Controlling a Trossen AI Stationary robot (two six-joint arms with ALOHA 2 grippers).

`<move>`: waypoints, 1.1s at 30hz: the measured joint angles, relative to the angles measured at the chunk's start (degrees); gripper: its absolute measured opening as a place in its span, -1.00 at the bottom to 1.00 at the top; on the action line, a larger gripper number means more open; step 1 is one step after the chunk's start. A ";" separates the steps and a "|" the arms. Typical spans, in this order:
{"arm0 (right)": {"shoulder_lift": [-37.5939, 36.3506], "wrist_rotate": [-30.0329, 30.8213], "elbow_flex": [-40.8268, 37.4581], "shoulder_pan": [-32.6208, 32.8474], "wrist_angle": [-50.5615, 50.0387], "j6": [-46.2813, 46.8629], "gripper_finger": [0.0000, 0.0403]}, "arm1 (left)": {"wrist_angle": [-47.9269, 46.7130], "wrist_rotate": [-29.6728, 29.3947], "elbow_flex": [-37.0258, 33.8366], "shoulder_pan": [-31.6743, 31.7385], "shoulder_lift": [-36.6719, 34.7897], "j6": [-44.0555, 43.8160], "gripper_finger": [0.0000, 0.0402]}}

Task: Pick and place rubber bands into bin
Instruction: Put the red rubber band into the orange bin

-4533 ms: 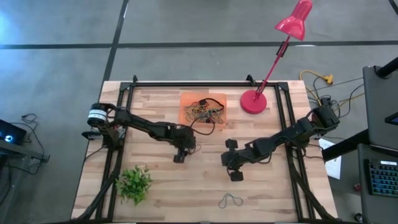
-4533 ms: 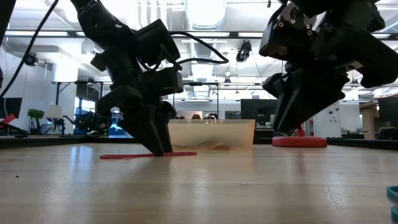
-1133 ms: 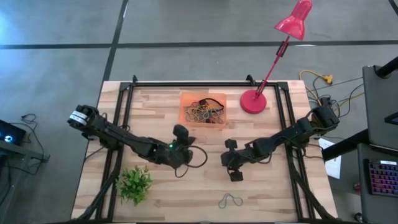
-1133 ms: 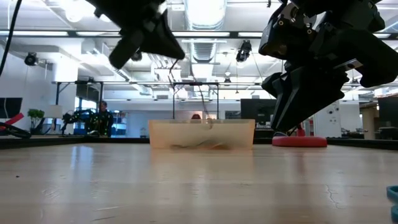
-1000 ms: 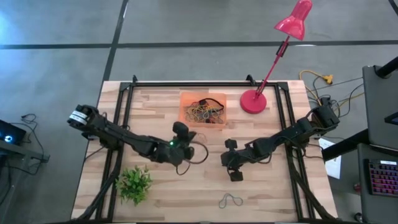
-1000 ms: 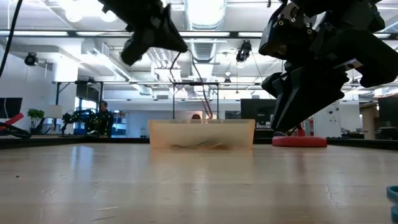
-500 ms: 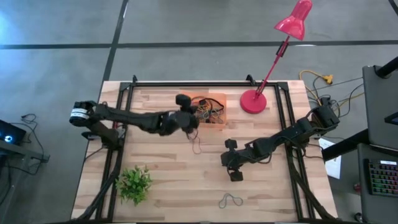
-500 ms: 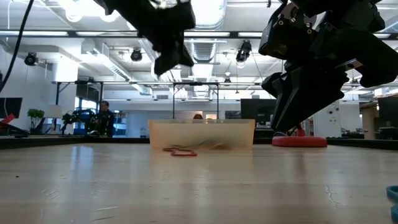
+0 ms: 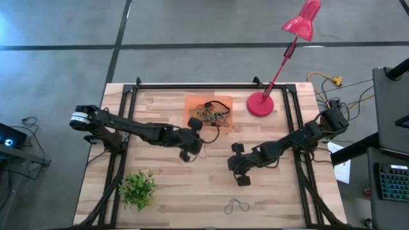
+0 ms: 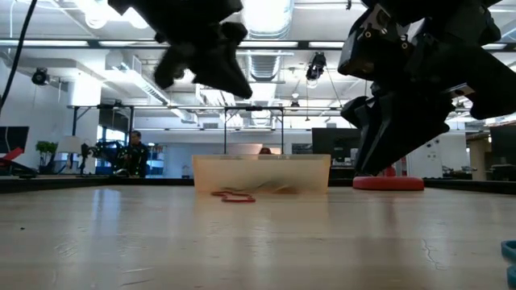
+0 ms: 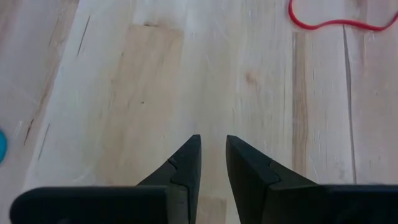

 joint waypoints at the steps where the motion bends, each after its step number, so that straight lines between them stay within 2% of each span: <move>1: 0.00 0.02 -0.12 0.00 0.00 -0.02 -0.69 | -1.17 3.22 0.00 -0.24 0.32 -0.72 -1.00; 4: 0.02 0.30 -0.19 0.00 0.07 -0.01 -0.69 | -4.22 9.09 -0.01 -0.19 2.47 -3.46 -1.00; 11: 0.02 1.38 -0.19 0.02 0.28 -0.02 -0.69 | -2.00 9.38 0.02 0.37 10.69 -4.03 -1.00; 14: 0.02 1.36 -0.19 0.02 0.35 0.24 -0.69 | 0.04 5.98 0.82 0.76 14.93 -3.40 -1.00; 20: 0.02 1.38 -0.19 0.02 0.37 0.30 -0.69 | 1.21 -7.22 2.37 1.21 20.56 -3.26 -1.00; 33: 0.02 1.40 -0.26 0.07 0.79 0.42 -0.69 | 1.12 -7.88 2.25 2.08 21.70 -5.20 -1.00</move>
